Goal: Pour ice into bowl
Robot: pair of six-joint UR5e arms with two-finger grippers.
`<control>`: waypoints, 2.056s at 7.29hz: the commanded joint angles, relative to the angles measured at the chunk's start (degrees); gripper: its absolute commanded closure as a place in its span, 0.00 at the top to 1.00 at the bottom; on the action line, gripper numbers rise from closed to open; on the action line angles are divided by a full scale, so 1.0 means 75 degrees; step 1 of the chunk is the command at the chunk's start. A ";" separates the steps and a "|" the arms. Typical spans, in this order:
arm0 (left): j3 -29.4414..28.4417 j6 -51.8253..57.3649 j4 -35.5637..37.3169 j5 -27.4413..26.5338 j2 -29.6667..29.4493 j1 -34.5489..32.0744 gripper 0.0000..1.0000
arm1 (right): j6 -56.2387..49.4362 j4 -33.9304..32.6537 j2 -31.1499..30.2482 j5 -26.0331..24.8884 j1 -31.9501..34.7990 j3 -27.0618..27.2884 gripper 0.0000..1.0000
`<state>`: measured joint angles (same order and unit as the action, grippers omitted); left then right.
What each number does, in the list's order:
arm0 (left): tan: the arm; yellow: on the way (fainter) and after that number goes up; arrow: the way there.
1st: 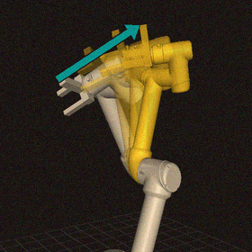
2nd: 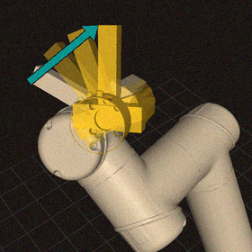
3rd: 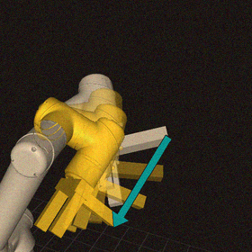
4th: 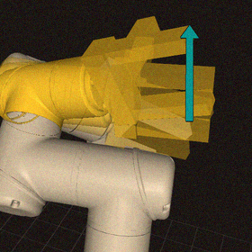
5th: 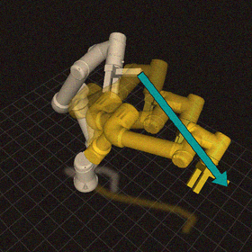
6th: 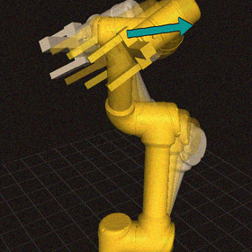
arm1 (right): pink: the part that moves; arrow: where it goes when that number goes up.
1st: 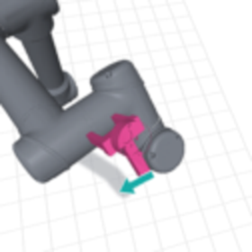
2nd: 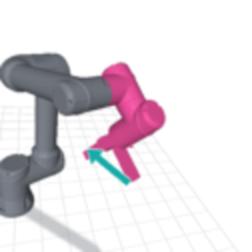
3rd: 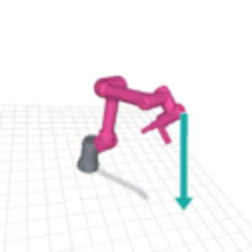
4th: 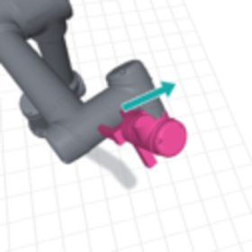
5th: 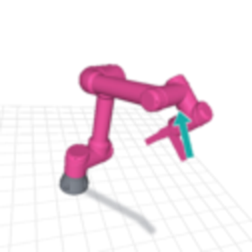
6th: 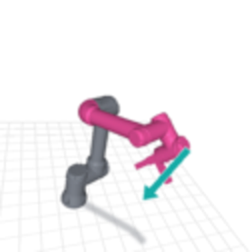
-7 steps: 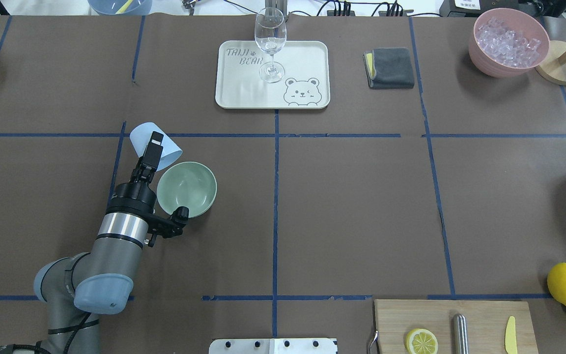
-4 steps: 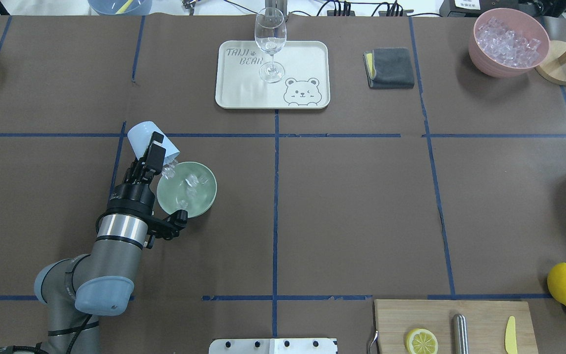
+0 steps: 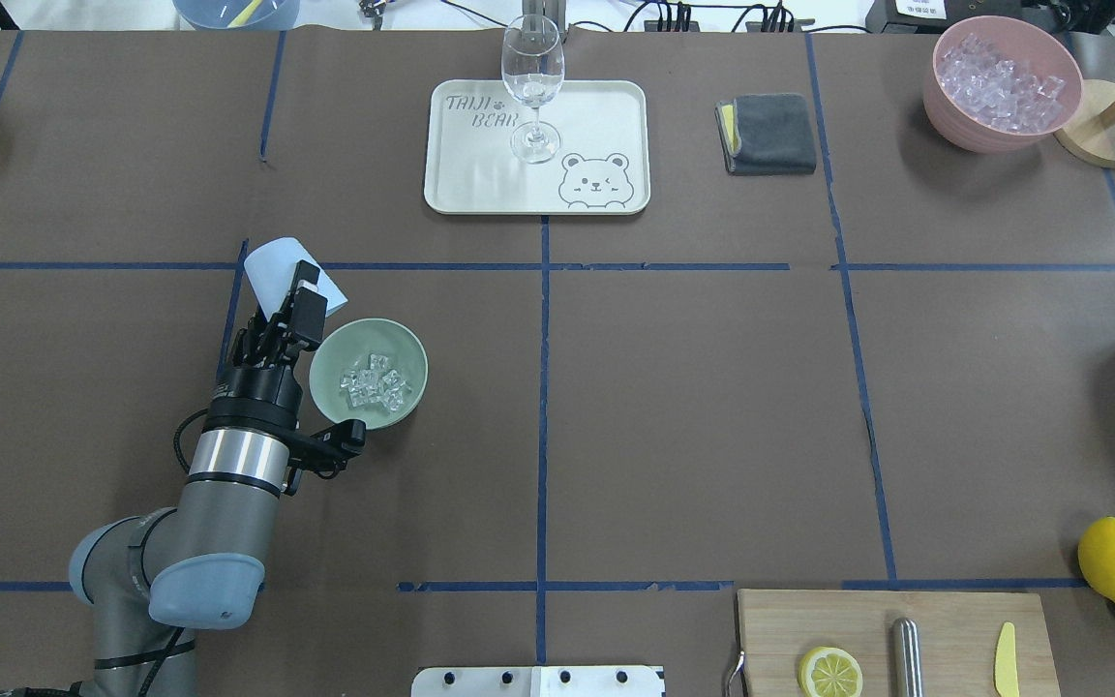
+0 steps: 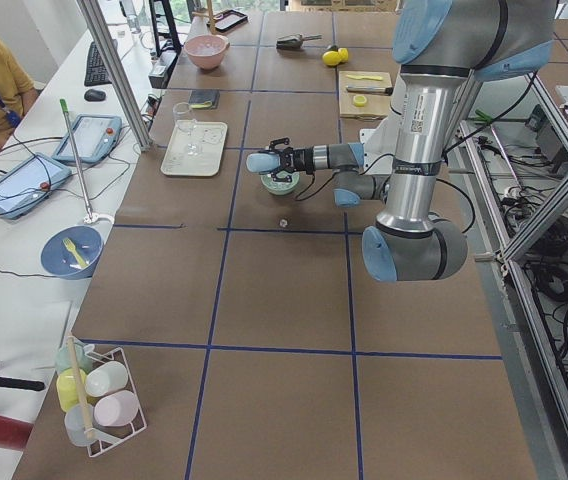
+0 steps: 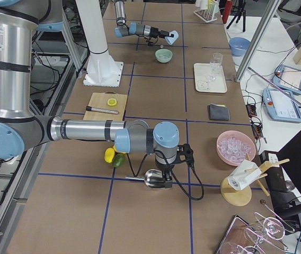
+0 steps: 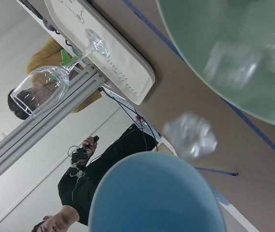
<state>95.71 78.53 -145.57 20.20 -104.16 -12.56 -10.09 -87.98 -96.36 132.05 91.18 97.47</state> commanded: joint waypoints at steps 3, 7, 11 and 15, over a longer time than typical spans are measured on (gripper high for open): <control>0.0117 0.0029 -0.1047 -0.0021 0.0014 0.0023 0.00 | -0.0002 0.0000 -0.0019 0.0007 0.0007 0.0000 1.00; 0.0130 -0.3048 -0.2973 0.0783 0.0107 -0.0024 0.00 | -0.0002 0.0035 -0.0031 0.0030 0.0018 0.0000 1.00; 0.0130 -1.0179 -0.2962 0.1924 0.0539 -0.0071 0.00 | -0.0002 0.0082 -0.0031 0.0030 0.0018 0.0000 1.00; 0.0130 -1.3484 -0.2903 0.3509 0.1275 -0.0793 0.00 | -0.0013 0.0094 -0.0031 0.0042 0.0007 0.0035 1.00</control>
<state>96.68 -13.39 -167.48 40.29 -97.13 -15.58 -10.18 -87.31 -96.59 132.35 91.29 97.64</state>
